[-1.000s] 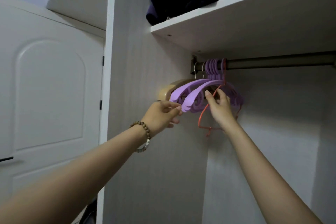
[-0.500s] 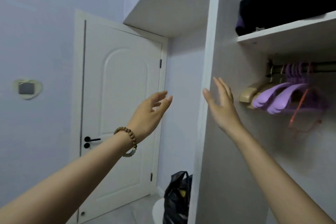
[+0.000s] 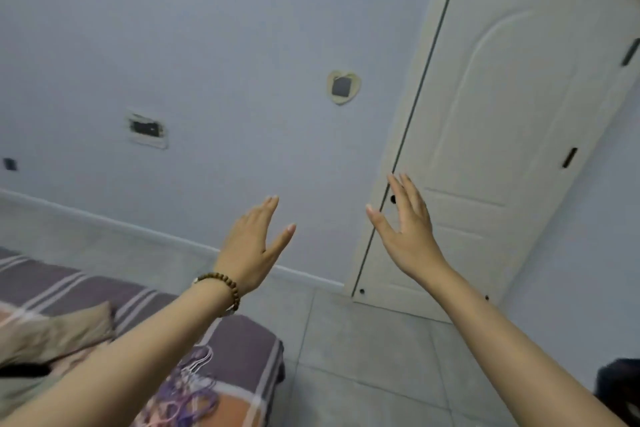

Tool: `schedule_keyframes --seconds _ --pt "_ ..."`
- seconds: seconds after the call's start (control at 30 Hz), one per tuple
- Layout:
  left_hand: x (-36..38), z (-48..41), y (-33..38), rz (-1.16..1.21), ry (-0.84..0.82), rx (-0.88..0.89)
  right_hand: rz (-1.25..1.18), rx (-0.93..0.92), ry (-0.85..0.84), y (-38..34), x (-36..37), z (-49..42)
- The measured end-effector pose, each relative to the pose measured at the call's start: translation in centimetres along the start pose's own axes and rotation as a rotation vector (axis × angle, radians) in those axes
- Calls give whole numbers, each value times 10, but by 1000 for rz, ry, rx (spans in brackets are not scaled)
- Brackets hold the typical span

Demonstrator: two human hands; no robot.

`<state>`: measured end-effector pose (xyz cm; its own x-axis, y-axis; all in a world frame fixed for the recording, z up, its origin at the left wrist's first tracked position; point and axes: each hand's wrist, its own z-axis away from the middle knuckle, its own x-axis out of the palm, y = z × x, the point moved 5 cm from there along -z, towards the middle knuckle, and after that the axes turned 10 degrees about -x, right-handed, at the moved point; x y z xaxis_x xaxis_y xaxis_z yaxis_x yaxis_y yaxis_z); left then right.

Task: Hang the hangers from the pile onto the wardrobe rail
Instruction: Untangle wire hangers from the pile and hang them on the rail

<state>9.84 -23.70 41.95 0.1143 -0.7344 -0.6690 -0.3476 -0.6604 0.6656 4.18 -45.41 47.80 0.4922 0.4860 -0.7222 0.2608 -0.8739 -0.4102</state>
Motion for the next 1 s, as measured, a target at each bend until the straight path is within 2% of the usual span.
schedule_keyframes --seconds 0.2,0.43,0.7,0.83,1.0 --pt "-4 43 -186 -185 7 -326 -105 -84 -295 -32 191 9" --pt "34 124 -357 -303 -53 -655 -196 -88 -604 -33 390 79" --pt "111 203 -476 -301 -152 -949 -323 0 -883 -2 555 184" --pt "150 233 -511 -272 -196 -1087 -395 79 -994 14 612 233" --pt "185 268 -548 -193 -175 -1249 -548 213 -1051 14 662 281"
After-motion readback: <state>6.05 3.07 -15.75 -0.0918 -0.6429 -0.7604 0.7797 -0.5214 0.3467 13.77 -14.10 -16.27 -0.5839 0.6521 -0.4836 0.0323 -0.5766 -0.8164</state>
